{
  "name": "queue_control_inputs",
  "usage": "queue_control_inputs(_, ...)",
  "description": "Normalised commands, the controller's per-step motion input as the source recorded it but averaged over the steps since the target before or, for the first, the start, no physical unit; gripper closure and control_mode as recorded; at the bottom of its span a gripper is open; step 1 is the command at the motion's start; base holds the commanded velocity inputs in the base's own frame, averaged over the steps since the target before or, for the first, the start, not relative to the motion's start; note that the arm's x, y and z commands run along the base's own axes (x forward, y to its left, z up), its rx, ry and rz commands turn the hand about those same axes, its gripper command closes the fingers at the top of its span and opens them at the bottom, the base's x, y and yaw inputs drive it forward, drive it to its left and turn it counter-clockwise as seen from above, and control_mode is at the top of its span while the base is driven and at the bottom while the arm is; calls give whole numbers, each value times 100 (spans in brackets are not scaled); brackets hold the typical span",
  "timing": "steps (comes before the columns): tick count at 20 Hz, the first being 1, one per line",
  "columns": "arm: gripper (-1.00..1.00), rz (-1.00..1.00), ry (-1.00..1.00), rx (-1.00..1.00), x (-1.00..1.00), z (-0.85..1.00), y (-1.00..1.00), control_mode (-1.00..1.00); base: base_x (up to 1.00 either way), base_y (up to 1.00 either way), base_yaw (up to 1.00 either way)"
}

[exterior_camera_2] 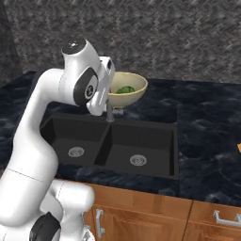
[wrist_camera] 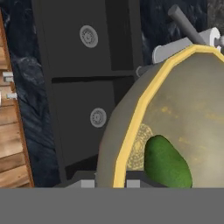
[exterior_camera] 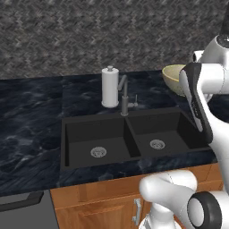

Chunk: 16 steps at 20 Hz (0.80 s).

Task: Pick the avocado from the sink and place it in the bowl. Then pick the bowl and place it in the microwave. Then close the microwave door and press the start button.

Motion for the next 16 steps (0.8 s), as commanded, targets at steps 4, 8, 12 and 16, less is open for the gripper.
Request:
queue_control_inputs(4,100,9,-2,0,-8,0,20,-100,0,0,0)
queue_control_inputs(8,100,4,3,-2,0,0,14,-100,0,0,0)
queue_control_inputs(12,100,0,0,0,0,0,0,-100,0,0,0)
queue_control_inputs(16,100,0,0,0,0,0,0,100,-11,-2,0)
